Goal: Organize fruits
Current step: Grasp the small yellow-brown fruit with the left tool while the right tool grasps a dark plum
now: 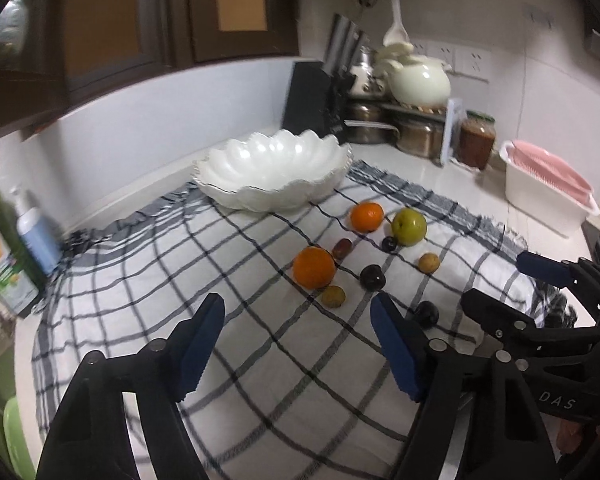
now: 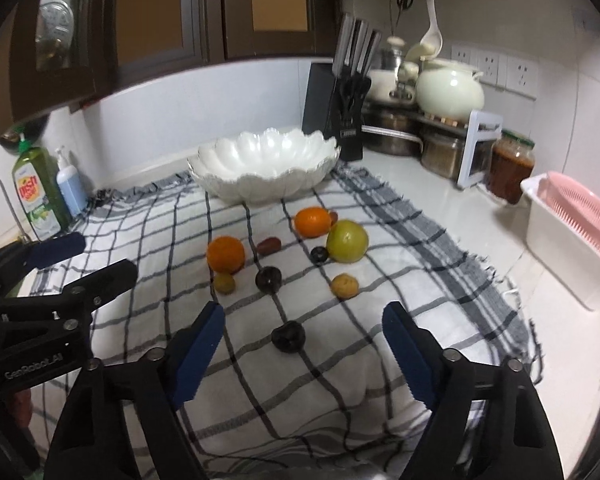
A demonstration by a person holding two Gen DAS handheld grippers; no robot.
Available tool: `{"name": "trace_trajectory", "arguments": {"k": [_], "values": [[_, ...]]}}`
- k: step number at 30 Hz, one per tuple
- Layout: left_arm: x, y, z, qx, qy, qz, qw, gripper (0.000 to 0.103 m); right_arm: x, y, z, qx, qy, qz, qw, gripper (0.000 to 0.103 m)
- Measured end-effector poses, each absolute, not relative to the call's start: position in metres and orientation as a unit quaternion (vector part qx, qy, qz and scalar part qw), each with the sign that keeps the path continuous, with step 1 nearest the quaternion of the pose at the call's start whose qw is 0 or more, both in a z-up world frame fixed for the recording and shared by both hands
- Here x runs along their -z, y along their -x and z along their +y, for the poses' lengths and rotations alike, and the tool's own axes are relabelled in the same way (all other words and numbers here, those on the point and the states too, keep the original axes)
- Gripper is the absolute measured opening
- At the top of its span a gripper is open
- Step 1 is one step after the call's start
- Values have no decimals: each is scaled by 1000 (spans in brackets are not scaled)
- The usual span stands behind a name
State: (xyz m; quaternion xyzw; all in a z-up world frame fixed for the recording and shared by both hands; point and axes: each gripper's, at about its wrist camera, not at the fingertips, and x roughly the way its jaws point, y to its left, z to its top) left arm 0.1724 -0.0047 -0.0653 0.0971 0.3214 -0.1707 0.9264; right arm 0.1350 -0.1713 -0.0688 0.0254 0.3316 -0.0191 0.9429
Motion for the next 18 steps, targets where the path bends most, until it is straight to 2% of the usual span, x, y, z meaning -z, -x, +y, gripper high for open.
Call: {"name": "trace_trajectory", "arguments": {"k": [8, 18], "values": [[93, -206, -18, 226, -124, 352, 900, 58, 93, -154, -163, 29, -33, 365, 930, 64], [121, -235, -39, 270, -151, 379, 872, 44, 118, -169, -160, 41, -56, 394, 916, 50]]}}
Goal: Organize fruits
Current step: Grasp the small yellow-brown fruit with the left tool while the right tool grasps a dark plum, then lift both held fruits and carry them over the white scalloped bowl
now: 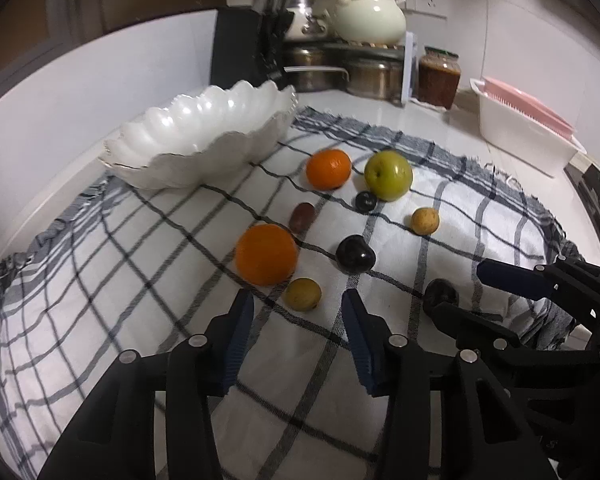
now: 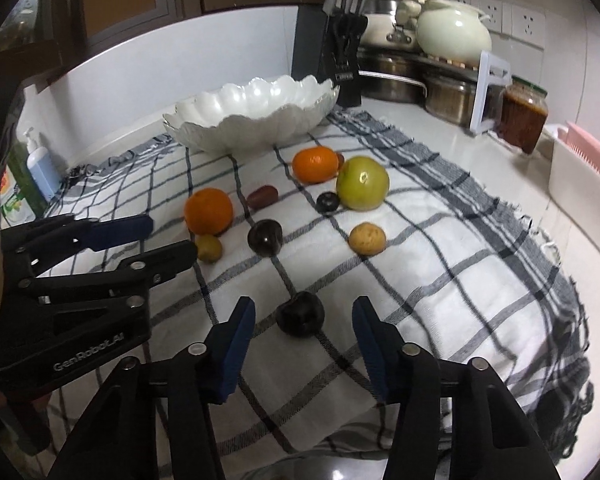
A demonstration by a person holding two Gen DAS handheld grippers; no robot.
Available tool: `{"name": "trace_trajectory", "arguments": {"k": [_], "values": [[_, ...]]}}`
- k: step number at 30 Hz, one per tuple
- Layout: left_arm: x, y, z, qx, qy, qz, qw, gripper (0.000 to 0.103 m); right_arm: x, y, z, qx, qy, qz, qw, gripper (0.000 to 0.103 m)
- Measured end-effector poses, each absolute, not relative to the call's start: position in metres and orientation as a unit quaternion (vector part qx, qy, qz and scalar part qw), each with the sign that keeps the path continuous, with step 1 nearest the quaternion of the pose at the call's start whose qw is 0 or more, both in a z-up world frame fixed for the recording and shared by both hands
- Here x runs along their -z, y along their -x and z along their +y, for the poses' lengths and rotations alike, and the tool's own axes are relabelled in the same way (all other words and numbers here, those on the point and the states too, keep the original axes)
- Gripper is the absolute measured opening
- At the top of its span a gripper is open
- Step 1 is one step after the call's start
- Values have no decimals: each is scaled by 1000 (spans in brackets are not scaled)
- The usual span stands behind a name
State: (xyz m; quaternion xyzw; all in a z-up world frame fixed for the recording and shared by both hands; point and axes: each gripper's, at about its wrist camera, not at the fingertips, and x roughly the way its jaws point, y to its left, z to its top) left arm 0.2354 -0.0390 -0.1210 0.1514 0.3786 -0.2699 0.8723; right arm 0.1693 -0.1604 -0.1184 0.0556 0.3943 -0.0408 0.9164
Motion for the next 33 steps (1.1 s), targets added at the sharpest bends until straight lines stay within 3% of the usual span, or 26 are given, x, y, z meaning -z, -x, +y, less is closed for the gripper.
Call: {"name": "trace_trajectory", "arguments": {"k": [16, 33], "values": [[146, -259, -55, 286, -175, 405, 851, 24, 136, -184, -158, 43, -64, 416, 906, 32], [125, -247, -45, 278, -155, 393, 863, 24, 113, -184, -159, 28, -65, 391, 918, 30]]}}
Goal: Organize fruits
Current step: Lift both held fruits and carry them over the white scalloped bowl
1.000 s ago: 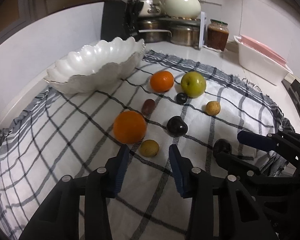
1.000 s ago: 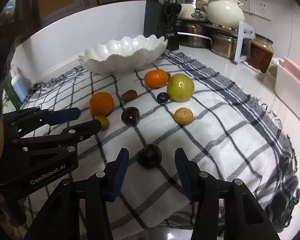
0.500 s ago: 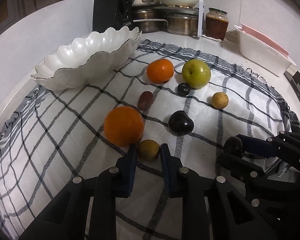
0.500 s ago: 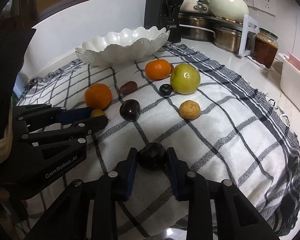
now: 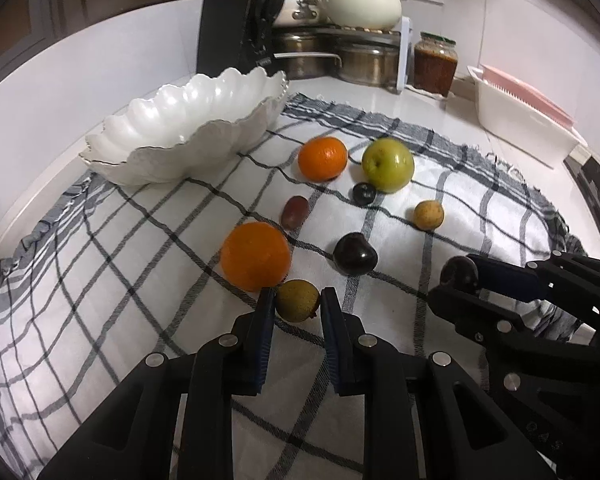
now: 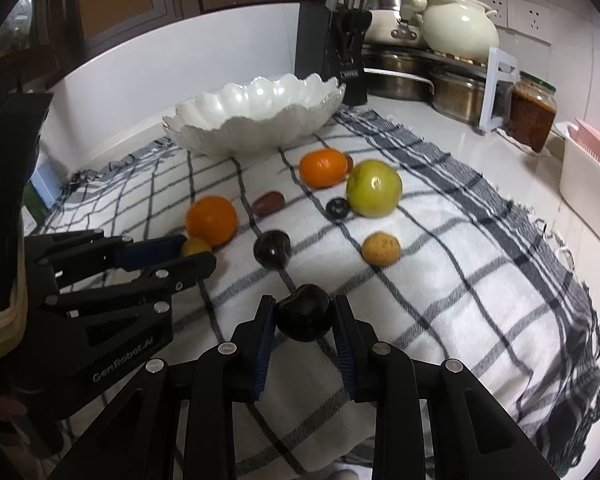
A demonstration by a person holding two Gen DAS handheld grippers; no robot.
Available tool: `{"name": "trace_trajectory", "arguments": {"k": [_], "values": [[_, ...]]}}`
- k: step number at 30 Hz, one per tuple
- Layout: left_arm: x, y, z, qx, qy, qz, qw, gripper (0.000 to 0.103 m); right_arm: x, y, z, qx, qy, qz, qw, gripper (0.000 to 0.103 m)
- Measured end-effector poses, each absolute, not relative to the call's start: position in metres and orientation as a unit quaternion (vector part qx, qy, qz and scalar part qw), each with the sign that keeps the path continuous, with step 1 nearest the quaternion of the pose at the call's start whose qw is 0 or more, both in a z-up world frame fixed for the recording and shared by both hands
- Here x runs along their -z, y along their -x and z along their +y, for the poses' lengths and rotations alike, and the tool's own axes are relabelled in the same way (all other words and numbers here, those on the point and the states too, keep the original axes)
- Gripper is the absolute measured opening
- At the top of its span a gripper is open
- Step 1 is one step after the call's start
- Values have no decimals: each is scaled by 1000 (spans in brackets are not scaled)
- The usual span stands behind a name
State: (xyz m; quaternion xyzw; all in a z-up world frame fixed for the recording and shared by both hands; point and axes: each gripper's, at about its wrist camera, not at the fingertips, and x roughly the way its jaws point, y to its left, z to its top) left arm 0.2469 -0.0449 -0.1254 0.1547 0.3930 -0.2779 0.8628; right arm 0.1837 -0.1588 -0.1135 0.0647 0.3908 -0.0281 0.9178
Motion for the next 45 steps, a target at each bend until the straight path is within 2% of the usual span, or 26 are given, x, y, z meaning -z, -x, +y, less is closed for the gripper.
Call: {"name": "trace_trajectory", "arguments": {"k": [26, 37, 45], "values": [[46, -245, -51, 132, -57, 328, 934, 24, 46, -226, -199, -126, -33, 313, 941, 30], [12, -281, -49, 105, -57, 285, 951, 24, 19, -272, -202, -139, -29, 284, 948, 30], [-2, -321, -42, 106, -47, 284, 952, 24, -1, -319, -198, -132, -29, 274, 952, 30]]}}
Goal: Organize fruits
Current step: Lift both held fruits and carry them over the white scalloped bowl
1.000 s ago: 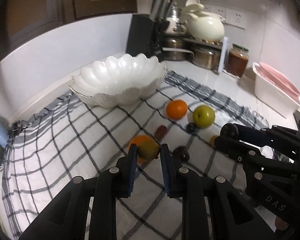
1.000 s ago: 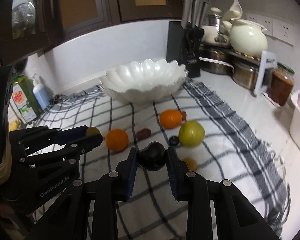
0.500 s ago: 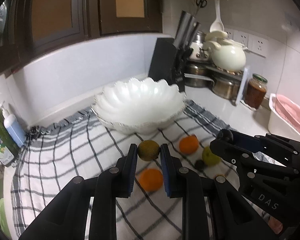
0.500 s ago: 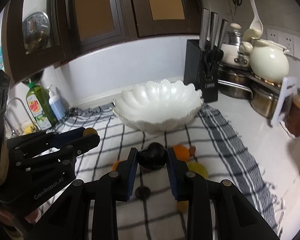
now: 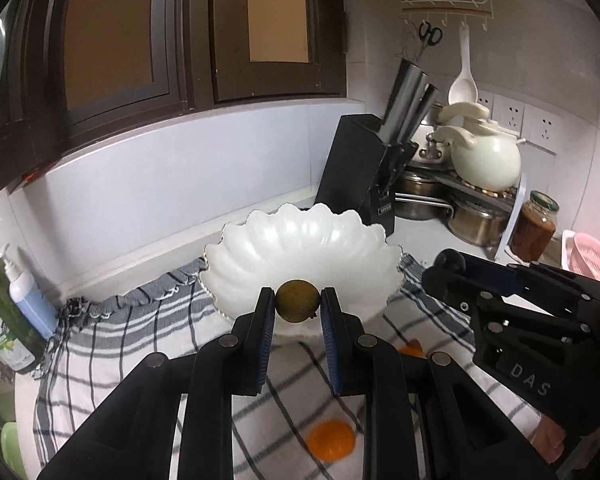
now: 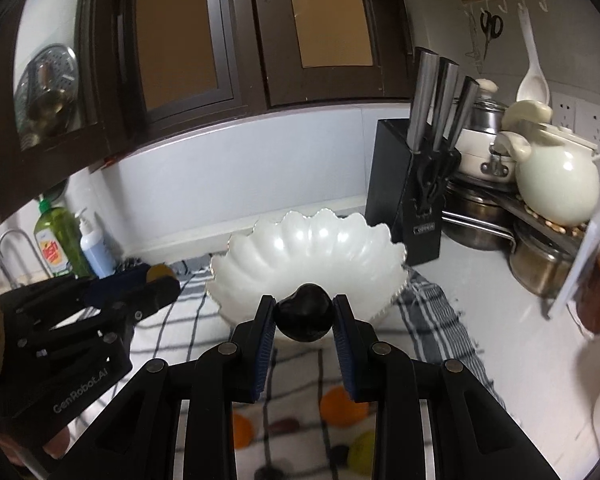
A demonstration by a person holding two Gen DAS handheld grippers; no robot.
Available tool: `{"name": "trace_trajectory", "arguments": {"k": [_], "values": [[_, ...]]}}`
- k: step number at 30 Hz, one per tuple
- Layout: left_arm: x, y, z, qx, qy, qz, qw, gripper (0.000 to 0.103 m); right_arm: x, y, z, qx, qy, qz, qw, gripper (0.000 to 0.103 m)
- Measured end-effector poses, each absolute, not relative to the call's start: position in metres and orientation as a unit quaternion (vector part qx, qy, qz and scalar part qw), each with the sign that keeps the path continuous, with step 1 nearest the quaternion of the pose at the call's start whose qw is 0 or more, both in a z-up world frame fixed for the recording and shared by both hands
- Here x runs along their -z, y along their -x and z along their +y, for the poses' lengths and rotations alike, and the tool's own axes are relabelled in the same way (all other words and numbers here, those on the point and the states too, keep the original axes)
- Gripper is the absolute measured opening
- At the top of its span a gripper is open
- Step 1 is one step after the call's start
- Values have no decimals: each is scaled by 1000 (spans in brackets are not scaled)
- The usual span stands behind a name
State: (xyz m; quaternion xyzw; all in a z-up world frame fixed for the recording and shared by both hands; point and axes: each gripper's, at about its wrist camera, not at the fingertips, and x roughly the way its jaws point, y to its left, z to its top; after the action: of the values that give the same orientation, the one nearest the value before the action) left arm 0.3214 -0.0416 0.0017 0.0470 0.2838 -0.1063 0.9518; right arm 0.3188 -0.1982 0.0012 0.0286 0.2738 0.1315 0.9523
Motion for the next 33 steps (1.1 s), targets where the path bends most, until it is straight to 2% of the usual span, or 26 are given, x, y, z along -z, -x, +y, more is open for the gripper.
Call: {"name": "trace_trajectory", "arguments": {"k": [9, 17, 33], "values": [[-6, -377, -34, 91, -49, 286, 953, 24, -3, -381, -190, -135, -19, 290, 947, 30], [5, -431, -31, 93, -37, 319, 943, 24, 5, -438, -188, -131, -5, 314, 940, 30], [49, -507, -32, 79, -19, 391, 917, 24, 58, -521, -180, -148, 2, 405, 902, 30]]}}
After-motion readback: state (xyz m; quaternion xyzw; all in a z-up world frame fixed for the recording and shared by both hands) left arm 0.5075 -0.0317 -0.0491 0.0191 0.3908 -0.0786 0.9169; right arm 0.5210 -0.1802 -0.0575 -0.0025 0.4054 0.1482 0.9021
